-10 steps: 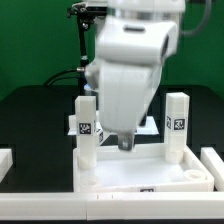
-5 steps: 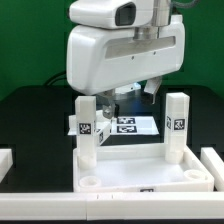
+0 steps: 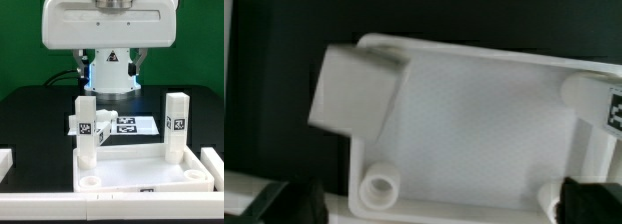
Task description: Assemble desk
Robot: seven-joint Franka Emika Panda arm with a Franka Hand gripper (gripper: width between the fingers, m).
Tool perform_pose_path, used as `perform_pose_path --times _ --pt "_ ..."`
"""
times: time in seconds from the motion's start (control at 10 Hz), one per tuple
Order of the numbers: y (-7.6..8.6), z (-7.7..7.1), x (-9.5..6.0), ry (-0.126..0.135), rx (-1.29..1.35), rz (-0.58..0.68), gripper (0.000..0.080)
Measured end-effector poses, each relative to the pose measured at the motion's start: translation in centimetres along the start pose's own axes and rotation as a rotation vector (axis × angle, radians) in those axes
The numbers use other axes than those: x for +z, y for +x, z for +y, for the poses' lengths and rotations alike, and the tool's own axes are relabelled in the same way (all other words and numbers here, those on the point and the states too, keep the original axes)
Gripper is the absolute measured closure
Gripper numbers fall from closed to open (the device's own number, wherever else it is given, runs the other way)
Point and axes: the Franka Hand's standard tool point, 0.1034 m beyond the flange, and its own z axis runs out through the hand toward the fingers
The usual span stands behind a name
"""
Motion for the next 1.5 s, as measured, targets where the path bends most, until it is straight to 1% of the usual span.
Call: perform_pose_path --times 0.1,0.2,0.4,0.5,0.6,0.7,0.8,0.9,1.0,1.1,1.3,1.4,1.5 --pt "1.0 -0.1 0.2 -0.005 0.025 0.021 0.0150" --pt "1.1 -0.1 0.3 -0.003 0.072 0.017 0.0150" --pt "1.0 -0.1 0.4 -0.003 0.059 0.017 0.0150" --pt "0.4 -0.1 0.5 0.001 0.097 0.015 0.0150" --pt "-1.6 -0.2 0.7 0.008 0.139 0.004 0.0150" --pt "-4.3 0.3 0.8 0.019 0.160 -0.013 0.0150" --pt "-6.7 1.1 1.8 0.051 0.194 -0.022 0.0150" --pt "-8.6 1.7 3.6 0.068 0.218 -0.034 0.0150" --pt "-8.3 1.0 4.2 0.053 0.233 -0.025 0.0150" --pt "-8.2 0.6 4.2 0.054 0.216 -0.024 0.0150" --pt "-8.3 0.8 4.4 0.054 0.220 -0.027 0.0150" --pt "-8.8 0.7 5.8 0.062 0.256 -0.025 0.0150" --pt "-9.9 0.5 7.9 0.073 0.295 -0.045 0.0150"
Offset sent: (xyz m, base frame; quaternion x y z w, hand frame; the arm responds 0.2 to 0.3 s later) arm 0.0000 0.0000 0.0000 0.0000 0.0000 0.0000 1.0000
